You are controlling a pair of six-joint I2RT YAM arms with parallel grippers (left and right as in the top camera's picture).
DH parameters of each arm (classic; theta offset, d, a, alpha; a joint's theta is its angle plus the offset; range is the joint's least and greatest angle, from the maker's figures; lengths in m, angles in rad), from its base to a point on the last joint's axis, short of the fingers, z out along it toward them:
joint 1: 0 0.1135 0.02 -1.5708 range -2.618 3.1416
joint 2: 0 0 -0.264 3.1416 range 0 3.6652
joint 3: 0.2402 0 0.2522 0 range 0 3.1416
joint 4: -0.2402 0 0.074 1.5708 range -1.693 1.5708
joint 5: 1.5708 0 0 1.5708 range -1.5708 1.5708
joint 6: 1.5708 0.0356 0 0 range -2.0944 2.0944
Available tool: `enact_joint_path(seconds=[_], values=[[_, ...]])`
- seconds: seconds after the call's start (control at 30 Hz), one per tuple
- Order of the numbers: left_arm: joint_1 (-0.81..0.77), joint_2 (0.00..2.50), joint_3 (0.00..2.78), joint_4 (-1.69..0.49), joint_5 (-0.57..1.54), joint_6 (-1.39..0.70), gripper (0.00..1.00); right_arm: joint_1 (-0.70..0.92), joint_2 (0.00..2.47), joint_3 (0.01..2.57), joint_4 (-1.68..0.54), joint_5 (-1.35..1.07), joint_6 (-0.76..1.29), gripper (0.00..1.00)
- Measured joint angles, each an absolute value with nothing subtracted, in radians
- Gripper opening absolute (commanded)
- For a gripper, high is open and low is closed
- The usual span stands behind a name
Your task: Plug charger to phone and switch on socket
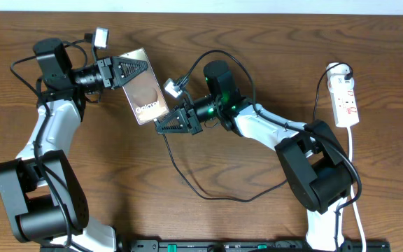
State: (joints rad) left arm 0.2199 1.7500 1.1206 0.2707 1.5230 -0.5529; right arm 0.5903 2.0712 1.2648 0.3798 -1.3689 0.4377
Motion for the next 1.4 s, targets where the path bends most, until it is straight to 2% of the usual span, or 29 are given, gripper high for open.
enact_joint_path(seconds=[0.8, 1.4], values=[[0.217, 1.745, 1.130, 0.288, 1.465, -0.541, 0.08, 0.597, 2.083, 1.246, 0.565, -1.299, 0.709, 0.01], [0.214, 1.745, 1.135, 0.241, 1.441, -0.519, 0.08, 0.597, 2.086, 1.237, 0.620, -1.266, 0.761, 0.01]])
